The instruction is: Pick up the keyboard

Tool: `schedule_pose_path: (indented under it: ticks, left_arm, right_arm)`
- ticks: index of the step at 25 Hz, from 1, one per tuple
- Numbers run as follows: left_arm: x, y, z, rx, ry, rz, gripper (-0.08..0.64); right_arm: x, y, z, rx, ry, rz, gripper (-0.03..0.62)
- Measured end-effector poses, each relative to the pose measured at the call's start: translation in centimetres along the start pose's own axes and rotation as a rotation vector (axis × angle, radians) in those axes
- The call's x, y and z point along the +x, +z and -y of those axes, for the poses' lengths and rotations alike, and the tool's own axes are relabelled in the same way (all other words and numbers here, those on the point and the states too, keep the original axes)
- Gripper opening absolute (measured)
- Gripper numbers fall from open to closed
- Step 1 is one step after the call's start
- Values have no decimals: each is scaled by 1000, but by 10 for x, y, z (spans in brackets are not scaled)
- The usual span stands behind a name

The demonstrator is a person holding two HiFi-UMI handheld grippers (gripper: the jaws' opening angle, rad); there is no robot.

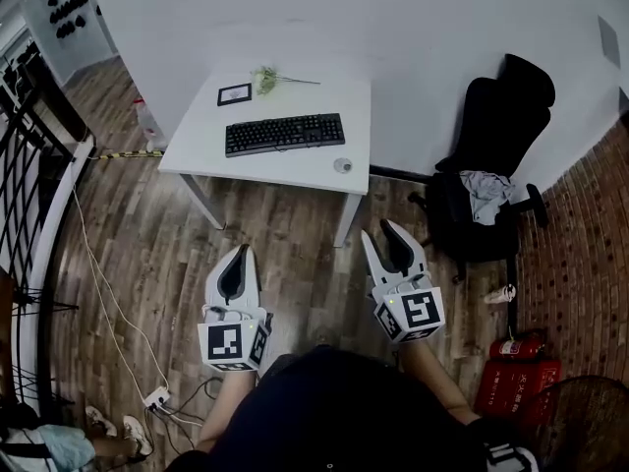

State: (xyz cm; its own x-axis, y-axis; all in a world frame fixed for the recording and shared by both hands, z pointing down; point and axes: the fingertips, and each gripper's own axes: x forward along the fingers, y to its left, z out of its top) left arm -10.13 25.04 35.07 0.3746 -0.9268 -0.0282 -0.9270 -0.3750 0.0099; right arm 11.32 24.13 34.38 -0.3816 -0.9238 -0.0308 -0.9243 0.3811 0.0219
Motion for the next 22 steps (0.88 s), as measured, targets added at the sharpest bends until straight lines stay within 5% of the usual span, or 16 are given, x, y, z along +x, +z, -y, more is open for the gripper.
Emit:
schedule_pose_path:
  ticks: [22]
  left_arm:
    - [138,-24,-68,-20,29,-4,12]
  right_arm:
    - [145,-36,53,11,32,-27,135]
